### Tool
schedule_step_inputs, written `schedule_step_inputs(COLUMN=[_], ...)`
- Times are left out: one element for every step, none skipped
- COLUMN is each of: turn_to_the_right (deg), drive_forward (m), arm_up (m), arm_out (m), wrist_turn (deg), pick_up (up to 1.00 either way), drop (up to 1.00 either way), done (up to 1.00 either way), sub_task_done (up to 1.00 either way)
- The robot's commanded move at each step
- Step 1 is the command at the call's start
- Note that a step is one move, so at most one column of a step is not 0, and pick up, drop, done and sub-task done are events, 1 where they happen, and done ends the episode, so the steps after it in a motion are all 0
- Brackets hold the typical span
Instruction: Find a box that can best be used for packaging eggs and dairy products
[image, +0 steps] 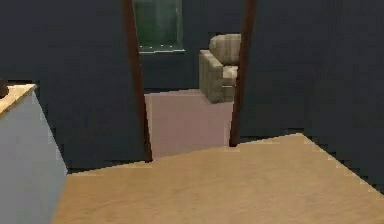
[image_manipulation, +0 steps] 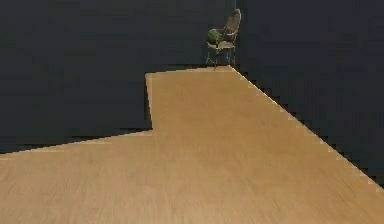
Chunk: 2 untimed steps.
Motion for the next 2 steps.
schedule_step_inputs(turn_to_the_right=[0.0, 0.0], drive_forward=[1.0, 0.55], arm_up=[0.0, 0.0], arm_out=[0.0, 0.0], wrist_turn=[0.0, 0.0], pick_up=[0.0, 0.0], drop=[0.0, 0.0], done=[0.0, 0.0], sub_task_done=[0.0, 0.0])
